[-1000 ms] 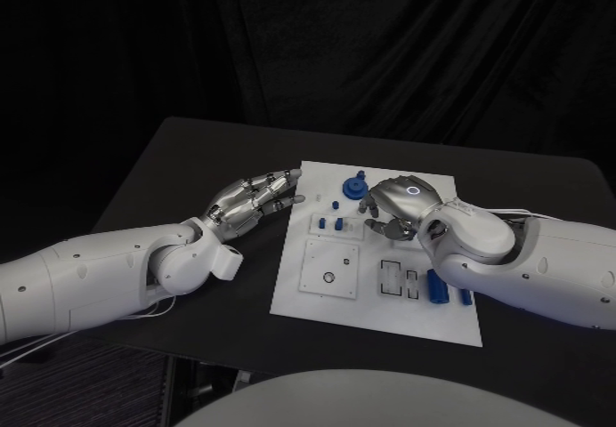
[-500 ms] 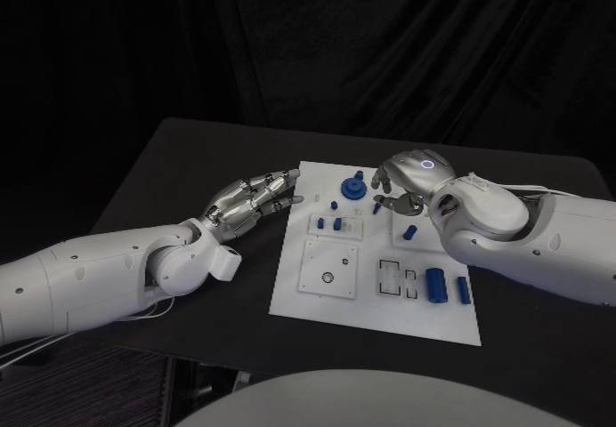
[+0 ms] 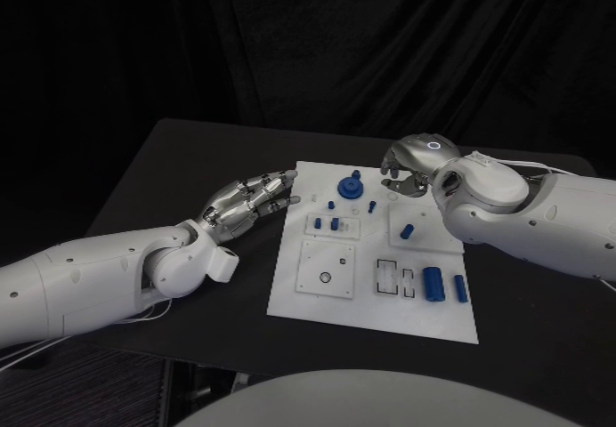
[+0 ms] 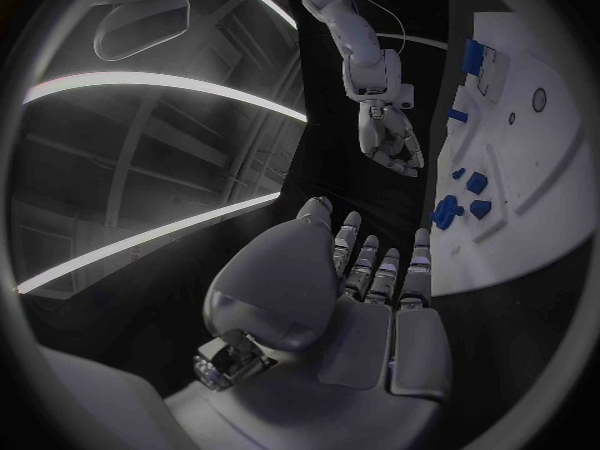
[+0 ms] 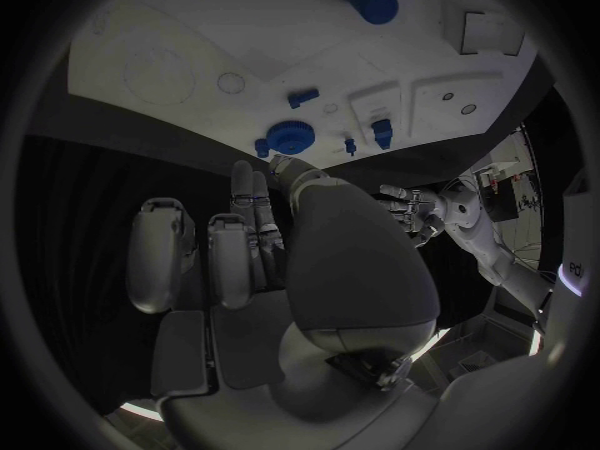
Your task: Assemble the parts on the task board
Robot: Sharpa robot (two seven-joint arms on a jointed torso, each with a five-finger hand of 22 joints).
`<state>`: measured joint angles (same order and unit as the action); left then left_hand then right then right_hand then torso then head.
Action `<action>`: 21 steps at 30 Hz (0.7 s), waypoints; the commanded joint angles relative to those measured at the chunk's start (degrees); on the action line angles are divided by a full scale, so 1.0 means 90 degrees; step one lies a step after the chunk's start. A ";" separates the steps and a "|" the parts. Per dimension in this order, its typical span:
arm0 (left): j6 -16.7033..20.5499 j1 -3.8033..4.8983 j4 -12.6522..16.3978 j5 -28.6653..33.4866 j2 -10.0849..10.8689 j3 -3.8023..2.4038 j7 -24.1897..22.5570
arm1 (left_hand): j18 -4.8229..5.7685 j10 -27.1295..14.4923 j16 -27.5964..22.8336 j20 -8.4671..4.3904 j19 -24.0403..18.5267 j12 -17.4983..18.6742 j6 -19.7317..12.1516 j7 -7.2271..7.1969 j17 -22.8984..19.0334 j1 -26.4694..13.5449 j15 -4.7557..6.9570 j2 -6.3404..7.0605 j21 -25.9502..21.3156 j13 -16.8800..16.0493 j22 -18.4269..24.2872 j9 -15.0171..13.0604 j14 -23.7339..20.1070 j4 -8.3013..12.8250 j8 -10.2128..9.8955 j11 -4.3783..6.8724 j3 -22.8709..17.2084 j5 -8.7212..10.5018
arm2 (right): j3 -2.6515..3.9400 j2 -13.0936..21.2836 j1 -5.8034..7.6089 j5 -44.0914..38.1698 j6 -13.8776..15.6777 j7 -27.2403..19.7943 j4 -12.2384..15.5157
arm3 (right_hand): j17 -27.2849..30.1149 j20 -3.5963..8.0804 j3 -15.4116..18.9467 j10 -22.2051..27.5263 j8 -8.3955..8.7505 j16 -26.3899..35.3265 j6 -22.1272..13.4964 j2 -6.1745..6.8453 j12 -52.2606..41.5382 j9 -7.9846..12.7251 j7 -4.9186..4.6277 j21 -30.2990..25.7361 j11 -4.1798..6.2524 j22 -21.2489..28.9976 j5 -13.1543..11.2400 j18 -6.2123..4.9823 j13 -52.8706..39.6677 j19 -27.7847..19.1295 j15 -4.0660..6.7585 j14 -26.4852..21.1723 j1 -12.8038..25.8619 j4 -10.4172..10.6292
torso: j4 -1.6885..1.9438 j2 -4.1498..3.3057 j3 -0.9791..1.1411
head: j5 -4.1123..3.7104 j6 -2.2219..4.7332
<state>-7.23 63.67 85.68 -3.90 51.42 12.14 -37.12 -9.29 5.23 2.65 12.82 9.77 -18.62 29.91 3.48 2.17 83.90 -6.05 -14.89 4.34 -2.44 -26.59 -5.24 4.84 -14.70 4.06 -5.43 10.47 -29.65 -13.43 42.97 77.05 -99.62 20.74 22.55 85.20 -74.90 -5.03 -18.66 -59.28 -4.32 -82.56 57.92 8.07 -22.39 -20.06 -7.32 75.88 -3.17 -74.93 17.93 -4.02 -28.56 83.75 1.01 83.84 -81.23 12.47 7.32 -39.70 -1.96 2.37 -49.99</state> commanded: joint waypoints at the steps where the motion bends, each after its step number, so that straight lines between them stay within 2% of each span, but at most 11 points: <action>1: -0.0047 -0.0009 -0.0003 0.0026 -0.0021 -0.0006 -0.0052 | -0.0115 0.0001 0.0023 0.0007 0.0015 -0.0025 0.0020 0.0009 0.0010 0.0040 -0.0037 -0.0012 0.0010 -0.0007 -0.0011 -0.0007 0.0022 0.0011 0.0032 -0.0031 -0.0038 -0.0040 | 0.0000 -0.0057 0.0014 0.0539 -0.0467 -0.0052 -0.0107 | -0.0445 -0.0037 0.0067 -0.0227 0.0042 -0.0046 -0.0046 0.0012 0.0032 0.0037 -0.0008 0.0059 -0.0016 -0.1231 -0.0225 0.0108 0.0085 0.0050 -0.0025 0.0317 0.0063 0.0053 | 0.0005 -0.0013 0.0007 | -0.0038 -0.0001; 3: -0.0052 -0.0009 -0.0017 0.0026 -0.0029 -0.0006 -0.0048 | -0.0115 0.0002 0.0023 0.0010 0.0019 -0.0027 0.0016 0.0011 0.0010 0.0045 -0.0039 -0.0017 0.0012 -0.0007 -0.0013 -0.0006 0.0022 0.0014 0.0032 -0.0031 -0.0047 -0.0040 | 0.0000 -0.0108 0.0012 0.0675 -0.0548 -0.0066 -0.0188 | -0.0455 -0.0005 0.0133 -0.0525 0.0033 -0.0054 -0.0020 0.0010 -0.0029 0.0047 0.0031 0.0077 0.0044 -0.1234 -0.0457 0.0109 0.0094 0.0059 0.0023 0.0324 0.0126 0.0087 | -0.0005 -0.0011 0.0004 | -0.0045 -0.0001; 8: -0.0061 -0.0010 -0.0045 0.0026 -0.0047 -0.0006 -0.0041 | -0.0116 0.0006 0.0024 0.0011 0.0021 -0.0038 0.0023 0.0012 0.0010 0.0047 -0.0039 -0.0020 0.0013 -0.0009 -0.0013 -0.0007 0.0023 0.0015 0.0034 -0.0032 -0.0052 -0.0040 | -0.0001 -0.0219 -0.0005 0.0882 -0.0624 -0.0105 -0.0341 | -0.0475 0.0026 0.0190 -0.0685 0.0033 -0.0066 -0.0011 -0.0016 -0.0026 0.0058 0.0052 0.0107 0.0074 -0.1242 -0.0631 0.0115 0.0112 0.0072 0.0051 0.0334 0.0182 0.0127 | -0.0008 -0.0017 0.0009 | -0.0075 -0.0001; 13: -0.0065 -0.0010 -0.0059 0.0026 -0.0060 -0.0006 -0.0037 | -0.0116 0.0009 0.0025 0.0012 0.0026 -0.0043 0.0024 0.0014 0.0011 0.0054 -0.0040 -0.0025 0.0015 -0.0009 -0.0019 -0.0007 0.0024 0.0020 0.0035 -0.0035 -0.0062 -0.0042 | -0.0001 -0.0325 -0.0026 0.1171 -0.0636 -0.0164 -0.0466 | -0.0514 0.0040 0.0203 -0.0770 0.0026 -0.0092 0.0007 -0.0048 -0.0035 0.0058 0.0069 0.0154 0.0095 -0.1256 -0.0669 0.0126 0.0113 0.0094 0.0068 0.0350 0.0186 0.0134 | -0.0023 -0.0009 0.0012 | -0.0076 -0.0001; 21: -0.0070 -0.0010 -0.0075 0.0026 -0.0074 -0.0006 -0.0023 | -0.0117 0.0013 0.0027 0.0015 0.0032 -0.0046 0.0026 0.0016 0.0012 0.0063 -0.0042 -0.0029 0.0018 -0.0010 -0.0022 -0.0007 0.0027 0.0027 0.0036 -0.0039 -0.0075 -0.0048 | -0.0001 -0.0467 -0.0040 0.1429 -0.0592 -0.0235 -0.0585 | -0.0584 0.0067 0.0220 -0.0910 0.0005 -0.0140 0.0058 -0.0121 -0.0062 0.0051 0.0100 0.0239 0.0130 -0.1279 -0.0598 0.0143 0.0106 0.0133 0.0098 0.0381 0.0224 0.0165 | -0.0013 0.0004 0.0010 | -0.0082 -0.0001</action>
<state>-7.27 63.66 84.93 -3.90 50.89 12.13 -36.93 -9.30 5.22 2.64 12.82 9.76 -18.84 29.91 3.48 2.22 84.12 -6.25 -15.11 4.34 -2.48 -26.71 -5.24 5.05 -14.36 4.06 -5.43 10.13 -29.88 -13.48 38.86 76.85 -89.15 16.03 21.22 80.06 -74.90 -4.80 -16.90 -67.22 -4.15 -83.57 58.42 7.24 -22.69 -19.61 -6.81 77.90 -2.02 -74.91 12.28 -3.09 -27.59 83.96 1.65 84.06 -79.29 13.90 7.16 -39.72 -1.87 1.70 -49.99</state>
